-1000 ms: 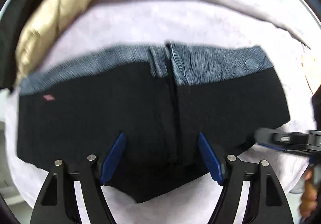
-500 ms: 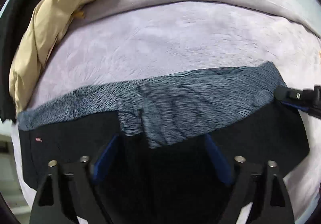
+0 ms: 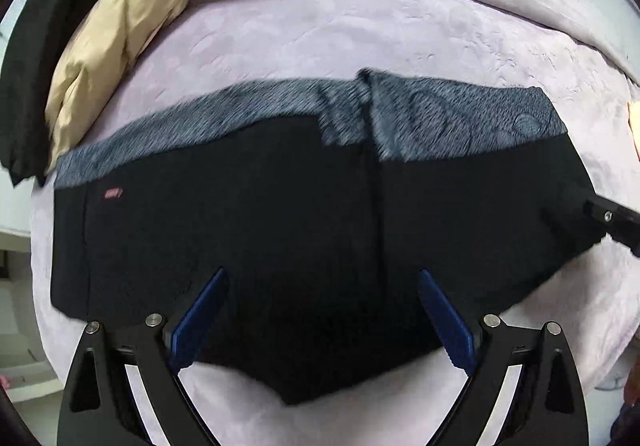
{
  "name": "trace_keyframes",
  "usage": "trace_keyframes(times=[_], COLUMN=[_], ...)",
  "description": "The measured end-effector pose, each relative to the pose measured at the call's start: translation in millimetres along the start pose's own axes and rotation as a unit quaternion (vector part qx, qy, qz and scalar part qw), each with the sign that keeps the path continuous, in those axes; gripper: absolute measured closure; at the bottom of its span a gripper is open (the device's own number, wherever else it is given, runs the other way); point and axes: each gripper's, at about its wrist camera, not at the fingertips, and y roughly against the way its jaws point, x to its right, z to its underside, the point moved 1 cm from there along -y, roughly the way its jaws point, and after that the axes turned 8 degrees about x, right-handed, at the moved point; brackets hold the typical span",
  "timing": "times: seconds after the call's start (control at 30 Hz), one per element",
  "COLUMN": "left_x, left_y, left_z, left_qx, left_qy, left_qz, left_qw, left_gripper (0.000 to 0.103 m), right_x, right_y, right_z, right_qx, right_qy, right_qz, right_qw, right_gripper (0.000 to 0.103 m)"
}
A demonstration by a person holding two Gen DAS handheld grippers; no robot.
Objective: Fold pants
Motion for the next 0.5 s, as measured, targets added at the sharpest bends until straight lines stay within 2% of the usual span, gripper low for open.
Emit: trace_keyframes(times=[0.07,0.13,0.3,0.37,0.5], left_x=[-10,-20,-45,-56,-75], left_y=[8,15,31,37,45], left_z=[10,21,46,58,75], left_qx=[-0.007,-0.012,-0.021,-0.023,-0.023], left_qy=[0.002,0.002,0.024,0.034,0.060], left_qz=[-0.005,-0.014,-0.011,-0.010,-0.003], left_qw=[1.0000,0.9998,0.9994,0.9991,0.9979], left_gripper=[0.007,0.007,0.007,0.007,0.007], right_x=[-9,-15,-32,-38,-51], right_y=[3,6,16,20,24], right_z=[12,22,46,55,69], right_qx=[-0.013,-0.025,-0.050,-0.059,-0.071], right_qy=[0.003,0.000,0.003,0.004,0.015], right_qz=[-0.002,-0.002,0.006,0.012,0.017], right_qw=[1.000,1.000,0.999,0.998,0.997], right_gripper=[0.052,0.047,0.046,0.039,0.039])
